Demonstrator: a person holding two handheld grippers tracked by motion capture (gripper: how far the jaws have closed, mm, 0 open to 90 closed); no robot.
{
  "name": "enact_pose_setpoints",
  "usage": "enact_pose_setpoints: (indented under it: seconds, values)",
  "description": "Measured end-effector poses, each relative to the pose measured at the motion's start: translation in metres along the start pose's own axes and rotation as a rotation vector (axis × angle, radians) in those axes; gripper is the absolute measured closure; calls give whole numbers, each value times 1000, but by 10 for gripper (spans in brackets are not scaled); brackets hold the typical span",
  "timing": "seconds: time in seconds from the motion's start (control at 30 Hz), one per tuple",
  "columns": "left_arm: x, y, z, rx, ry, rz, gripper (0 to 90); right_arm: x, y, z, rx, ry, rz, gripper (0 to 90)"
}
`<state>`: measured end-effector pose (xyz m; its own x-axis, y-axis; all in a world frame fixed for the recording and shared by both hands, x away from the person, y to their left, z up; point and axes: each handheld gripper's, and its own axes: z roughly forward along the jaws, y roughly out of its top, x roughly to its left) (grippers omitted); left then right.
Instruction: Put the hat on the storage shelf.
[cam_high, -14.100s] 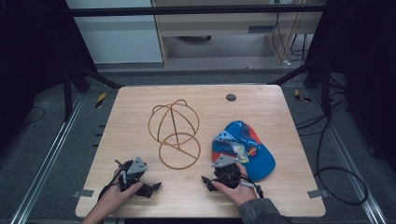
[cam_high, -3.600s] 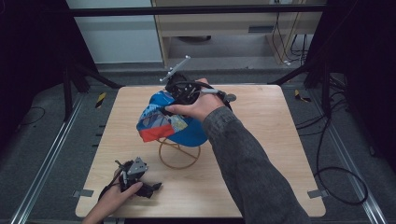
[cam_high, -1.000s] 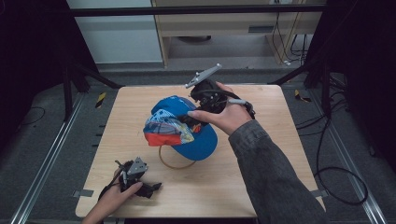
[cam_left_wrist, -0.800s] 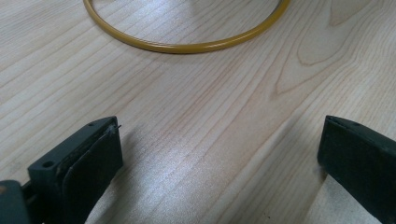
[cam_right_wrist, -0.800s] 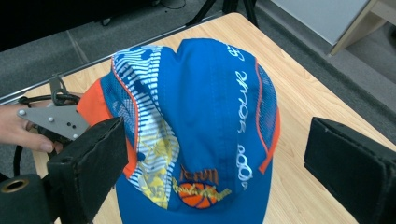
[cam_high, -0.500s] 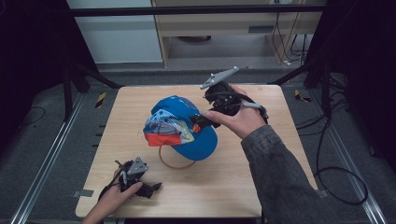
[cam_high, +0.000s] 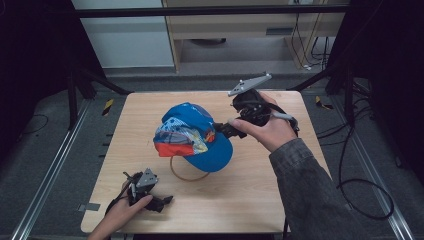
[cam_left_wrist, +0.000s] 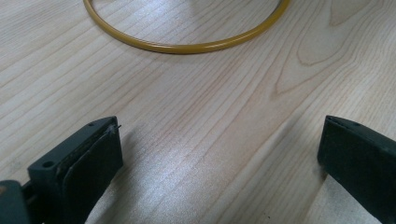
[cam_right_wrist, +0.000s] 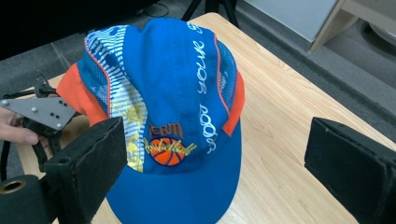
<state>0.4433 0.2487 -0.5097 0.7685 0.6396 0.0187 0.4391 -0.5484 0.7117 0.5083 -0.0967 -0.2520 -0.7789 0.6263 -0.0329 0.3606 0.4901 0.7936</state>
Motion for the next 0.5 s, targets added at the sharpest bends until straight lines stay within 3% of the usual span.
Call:
enact_pose_setpoints:
  seconds: [0.5]
  values:
    - [0,0,0,0,2,-1,0,-17,-28,-21,-41,-66,50,51]
